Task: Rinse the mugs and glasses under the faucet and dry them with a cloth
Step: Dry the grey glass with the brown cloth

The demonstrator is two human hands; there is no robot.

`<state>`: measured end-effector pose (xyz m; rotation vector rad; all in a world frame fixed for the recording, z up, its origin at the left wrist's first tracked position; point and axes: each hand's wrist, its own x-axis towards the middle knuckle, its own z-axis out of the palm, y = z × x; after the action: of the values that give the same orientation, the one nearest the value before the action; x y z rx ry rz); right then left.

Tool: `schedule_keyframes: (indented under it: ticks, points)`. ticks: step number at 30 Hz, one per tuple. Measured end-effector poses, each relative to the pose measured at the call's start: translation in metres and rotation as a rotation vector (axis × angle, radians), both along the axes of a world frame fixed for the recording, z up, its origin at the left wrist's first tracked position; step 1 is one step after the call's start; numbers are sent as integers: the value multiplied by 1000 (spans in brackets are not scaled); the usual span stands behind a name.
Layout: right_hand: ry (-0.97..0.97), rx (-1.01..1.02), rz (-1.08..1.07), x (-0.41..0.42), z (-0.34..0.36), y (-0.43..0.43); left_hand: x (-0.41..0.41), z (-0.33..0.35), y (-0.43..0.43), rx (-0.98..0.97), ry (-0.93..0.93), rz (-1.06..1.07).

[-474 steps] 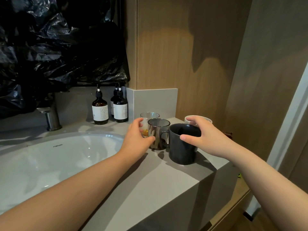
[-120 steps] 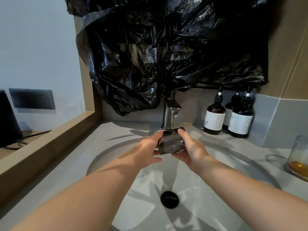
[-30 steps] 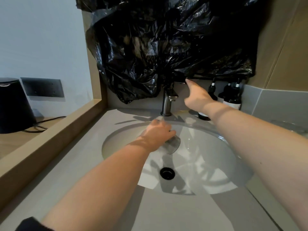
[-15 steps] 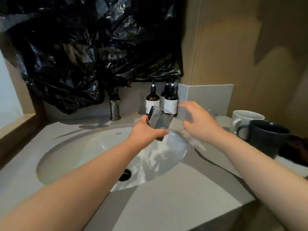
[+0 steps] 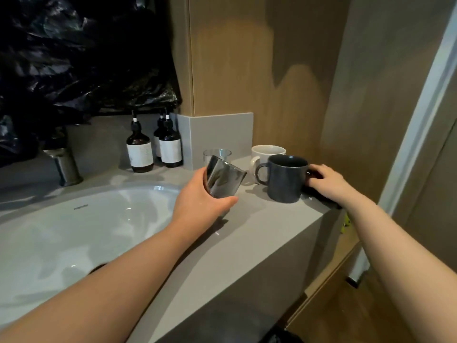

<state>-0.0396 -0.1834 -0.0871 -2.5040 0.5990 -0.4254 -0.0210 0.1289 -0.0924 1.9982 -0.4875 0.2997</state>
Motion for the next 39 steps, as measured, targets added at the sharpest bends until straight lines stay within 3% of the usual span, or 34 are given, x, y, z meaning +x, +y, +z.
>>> schedule_keyframes:
  ticks: [13,18,23,26,33,39]
  points:
    - [-207,80,-236,-6,-12,-5,10,-4,18,-162,143,124]
    - [-622,232,-371,-12,10,20,13,-2,21,-216,215,121]
    - [-926,14,-175,-19,59,77,13,7,33,-378,395,34]
    - [-866,49,126,-12,66,133,20,12,55,-443,596,13]
    - [-462,639,616,27,61,251,23,11,144,-543,709,89]
    - [-319,517,881,65,51,334,26,6,210,-707,732,200]
